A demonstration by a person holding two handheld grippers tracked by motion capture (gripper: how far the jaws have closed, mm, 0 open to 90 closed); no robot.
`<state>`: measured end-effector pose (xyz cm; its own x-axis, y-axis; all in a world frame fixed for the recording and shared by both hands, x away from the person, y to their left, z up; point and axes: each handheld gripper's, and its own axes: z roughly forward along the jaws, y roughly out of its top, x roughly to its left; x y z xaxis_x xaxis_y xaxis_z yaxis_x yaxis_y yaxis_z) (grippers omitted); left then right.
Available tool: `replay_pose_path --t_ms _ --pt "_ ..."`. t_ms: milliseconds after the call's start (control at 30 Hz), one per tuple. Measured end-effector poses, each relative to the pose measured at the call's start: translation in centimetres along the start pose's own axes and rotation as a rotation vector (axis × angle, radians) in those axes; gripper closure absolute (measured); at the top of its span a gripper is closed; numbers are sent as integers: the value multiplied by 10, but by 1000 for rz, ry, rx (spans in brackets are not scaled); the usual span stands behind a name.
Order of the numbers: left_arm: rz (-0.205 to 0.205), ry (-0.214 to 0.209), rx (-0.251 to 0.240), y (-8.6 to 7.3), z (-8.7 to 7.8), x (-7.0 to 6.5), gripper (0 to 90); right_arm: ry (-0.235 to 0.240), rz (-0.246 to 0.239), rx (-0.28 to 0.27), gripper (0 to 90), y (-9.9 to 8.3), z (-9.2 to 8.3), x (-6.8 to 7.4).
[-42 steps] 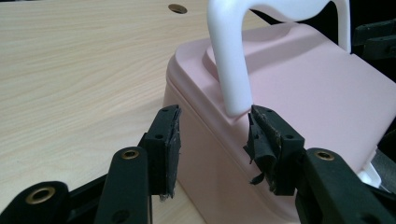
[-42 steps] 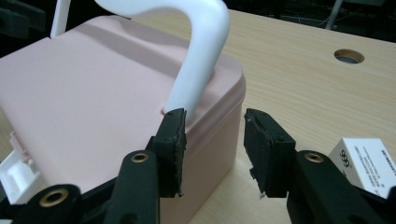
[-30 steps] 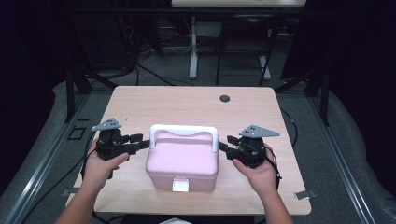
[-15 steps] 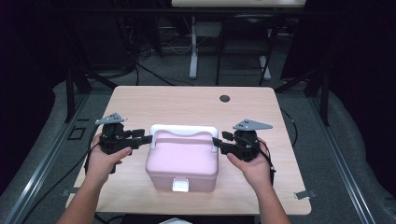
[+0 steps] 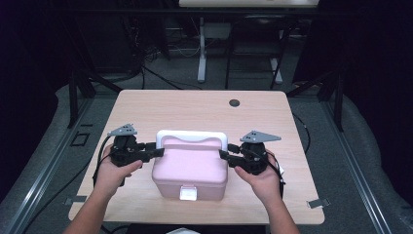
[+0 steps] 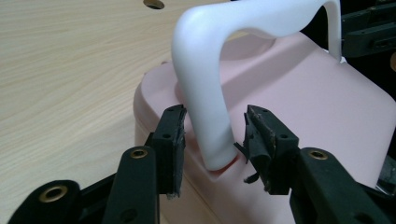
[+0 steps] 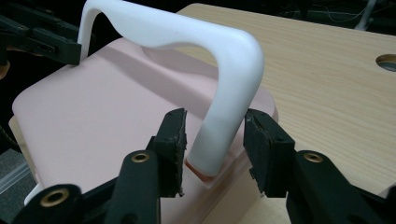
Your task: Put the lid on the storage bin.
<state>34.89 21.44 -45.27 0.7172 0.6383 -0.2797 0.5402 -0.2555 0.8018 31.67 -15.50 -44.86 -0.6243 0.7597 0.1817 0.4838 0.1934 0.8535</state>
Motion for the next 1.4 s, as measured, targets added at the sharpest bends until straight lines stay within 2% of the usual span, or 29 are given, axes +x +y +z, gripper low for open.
replay_pose_path --t_ms 200,500,733,833,1033,1233,1400 --pt "1 12 -10 -1 -2 -1 628 -18 -9 0 634 -2 0 3" --pt "36 23 -12 -3 -9 -5 725 -8 -21 -15 692 0 -8 7" --pt "42 33 -31 -6 -9 -8 733 -2 -32 -11 695 -2 -8 8" --pt "54 37 -28 -7 -10 -8 733 -2 -43 -6 696 -3 -8 8" --pt "54 30 -23 -9 -10 -8 732 -1 -45 17 695 -6 -3 8" --pt "40 18 -33 -10 -10 -8 732 0 -44 11 706 -8 -4 9" --pt "45 22 -32 -10 -10 -8 733 -5 -39 4 733 -9 -4 8"
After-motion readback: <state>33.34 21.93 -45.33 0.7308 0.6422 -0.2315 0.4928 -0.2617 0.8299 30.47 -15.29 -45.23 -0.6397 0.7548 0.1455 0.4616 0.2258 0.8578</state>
